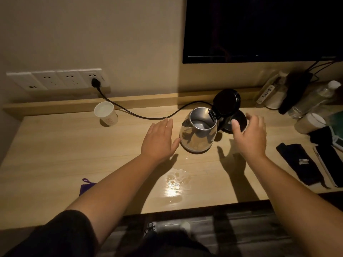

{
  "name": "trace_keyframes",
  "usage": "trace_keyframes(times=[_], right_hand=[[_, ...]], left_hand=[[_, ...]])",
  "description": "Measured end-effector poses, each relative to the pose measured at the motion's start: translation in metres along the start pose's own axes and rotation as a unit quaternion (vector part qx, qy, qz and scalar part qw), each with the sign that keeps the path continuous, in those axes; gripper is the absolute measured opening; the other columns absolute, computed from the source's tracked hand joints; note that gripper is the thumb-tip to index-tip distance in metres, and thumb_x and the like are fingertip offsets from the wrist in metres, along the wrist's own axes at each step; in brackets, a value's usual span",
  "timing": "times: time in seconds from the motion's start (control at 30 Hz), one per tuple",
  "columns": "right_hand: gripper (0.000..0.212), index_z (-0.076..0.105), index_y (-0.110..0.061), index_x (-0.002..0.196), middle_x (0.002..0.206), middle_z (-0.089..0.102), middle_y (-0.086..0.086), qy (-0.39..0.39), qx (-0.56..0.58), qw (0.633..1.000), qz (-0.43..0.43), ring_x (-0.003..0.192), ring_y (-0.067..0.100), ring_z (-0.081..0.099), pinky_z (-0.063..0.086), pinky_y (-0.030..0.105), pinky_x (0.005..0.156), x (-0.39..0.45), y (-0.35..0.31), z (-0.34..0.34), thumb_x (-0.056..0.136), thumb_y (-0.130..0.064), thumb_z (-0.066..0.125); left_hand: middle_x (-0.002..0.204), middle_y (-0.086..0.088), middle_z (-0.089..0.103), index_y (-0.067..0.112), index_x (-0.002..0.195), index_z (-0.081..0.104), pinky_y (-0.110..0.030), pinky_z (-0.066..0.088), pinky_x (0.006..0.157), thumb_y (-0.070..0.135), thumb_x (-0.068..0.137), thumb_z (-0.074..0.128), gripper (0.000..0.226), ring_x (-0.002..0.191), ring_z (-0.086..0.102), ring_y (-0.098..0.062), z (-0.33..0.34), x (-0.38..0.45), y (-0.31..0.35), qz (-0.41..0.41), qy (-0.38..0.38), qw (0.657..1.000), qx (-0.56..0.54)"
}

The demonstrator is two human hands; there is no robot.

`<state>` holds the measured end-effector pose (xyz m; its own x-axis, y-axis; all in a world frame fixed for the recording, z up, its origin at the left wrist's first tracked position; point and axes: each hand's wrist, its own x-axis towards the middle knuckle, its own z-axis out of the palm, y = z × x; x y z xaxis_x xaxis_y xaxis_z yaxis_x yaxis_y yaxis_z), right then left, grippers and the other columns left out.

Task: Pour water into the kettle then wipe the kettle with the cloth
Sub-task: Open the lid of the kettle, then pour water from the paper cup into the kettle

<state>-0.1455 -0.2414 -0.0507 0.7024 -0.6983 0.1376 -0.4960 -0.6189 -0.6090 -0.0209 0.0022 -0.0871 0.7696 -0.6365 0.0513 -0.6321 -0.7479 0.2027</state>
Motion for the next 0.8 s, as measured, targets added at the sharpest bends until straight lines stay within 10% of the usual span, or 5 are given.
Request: trace_keyframes(times=[0.37, 0.8], right_hand=[[0.061, 0.054, -0.006, 0.130, 0.133, 0.053, 0.018, -0.130, -0.145, 0.925, -0.327, 0.126, 0.033, 0.042, 0.034, 0.051, 0.107, -0.075, -0.046, 0.056, 0.090, -0.051, 0.044], [0.072, 0.034, -0.015, 0.152, 0.161, 0.027, 0.014, -0.265, -0.244, 0.854, -0.375, 0.150, 0.034, 0.017, 0.005, 0.050, 0.120, -0.127, -0.108, 0.142, 0.095, -0.058, 0.022]], left_hand=[[0.156, -0.011, 0.027, 0.011, 0.151, 0.021, -0.042, 0.004, 0.118, 0.063, 0.092, 0.032, 0.079, 0.145, 0.019, -0.029, -0.013, -0.086, -0.061, -0.076, -0.036, 0.993, 0.087], [0.159, -0.009, 0.019, 0.014, 0.152, 0.015, -0.041, 0.002, 0.118, 0.062, 0.092, 0.029, 0.078, 0.146, 0.012, -0.027, -0.019, -0.154, -0.129, -0.157, -0.033, 0.983, 0.087]])
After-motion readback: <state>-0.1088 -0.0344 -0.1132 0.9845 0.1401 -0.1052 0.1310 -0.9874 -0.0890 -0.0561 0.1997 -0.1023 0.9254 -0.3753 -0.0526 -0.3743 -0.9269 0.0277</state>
